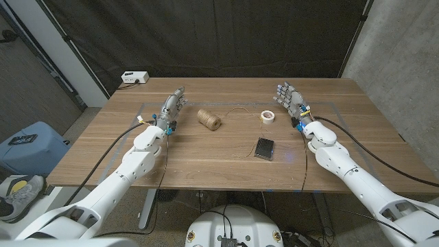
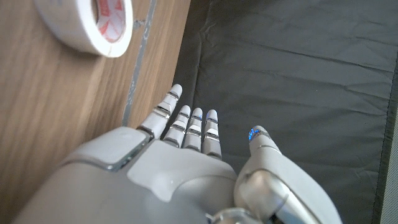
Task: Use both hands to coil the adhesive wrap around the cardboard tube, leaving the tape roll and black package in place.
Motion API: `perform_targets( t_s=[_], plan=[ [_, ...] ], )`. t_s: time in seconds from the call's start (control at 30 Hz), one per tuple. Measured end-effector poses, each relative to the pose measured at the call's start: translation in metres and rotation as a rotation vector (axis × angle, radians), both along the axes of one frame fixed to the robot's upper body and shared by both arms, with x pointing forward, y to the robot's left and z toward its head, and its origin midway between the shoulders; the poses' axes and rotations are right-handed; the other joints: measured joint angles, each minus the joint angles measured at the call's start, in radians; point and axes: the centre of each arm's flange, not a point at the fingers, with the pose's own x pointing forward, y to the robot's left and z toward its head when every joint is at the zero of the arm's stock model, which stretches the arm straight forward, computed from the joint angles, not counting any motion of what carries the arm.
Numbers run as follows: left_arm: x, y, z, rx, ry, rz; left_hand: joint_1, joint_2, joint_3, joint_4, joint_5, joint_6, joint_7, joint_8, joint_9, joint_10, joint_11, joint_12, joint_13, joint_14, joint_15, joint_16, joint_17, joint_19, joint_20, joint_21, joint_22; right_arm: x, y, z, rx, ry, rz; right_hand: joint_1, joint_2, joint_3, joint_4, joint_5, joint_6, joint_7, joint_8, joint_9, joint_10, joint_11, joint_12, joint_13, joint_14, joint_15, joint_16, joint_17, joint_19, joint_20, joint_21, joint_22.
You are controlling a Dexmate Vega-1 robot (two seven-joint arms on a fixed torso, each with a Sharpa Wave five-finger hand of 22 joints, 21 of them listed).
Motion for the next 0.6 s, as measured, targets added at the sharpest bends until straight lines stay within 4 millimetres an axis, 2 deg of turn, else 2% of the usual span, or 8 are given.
perform_targets(
  t_s=[0.23,0.6],
  plan=[
    [0.002,0.000,0.002,-0.039,-0.009,-0.015,0.000,0.000,0.000,0.000,0.000,0.005,0.005,0.000,0.000,0.000,0.000,0.004,0.000,0.000,0.000,0.000,0.000,0.000,0.000,0.000,0.000,0.015,0.003,-0.011,0.019,0.035,0.046,0.000,0.000,0.000,0.000,0.000,0.000,0.000,0.000,0.000,0.000,0.000,0.003,0.000,0.000,0.000,0.000,0.000,0.000,0.000,0.002,0.005],
    [0.007,-0.002,0.009,-0.044,-0.016,-0.026,0.007,-0.007,0.012,-0.012,0.000,0.005,0.005,0.000,0.000,0.013,0.002,0.008,-0.001,0.012,0.004,0.004,-0.003,0.012,-0.002,0.000,0.000,0.021,0.008,-0.013,0.024,0.035,0.095,0.001,-0.001,0.004,-0.004,0.000,0.000,0.000,0.000,0.000,0.000,0.000,0.003,0.000,0.000,0.000,0.000,0.000,0.000,0.000,0.002,0.005]
  ],
)
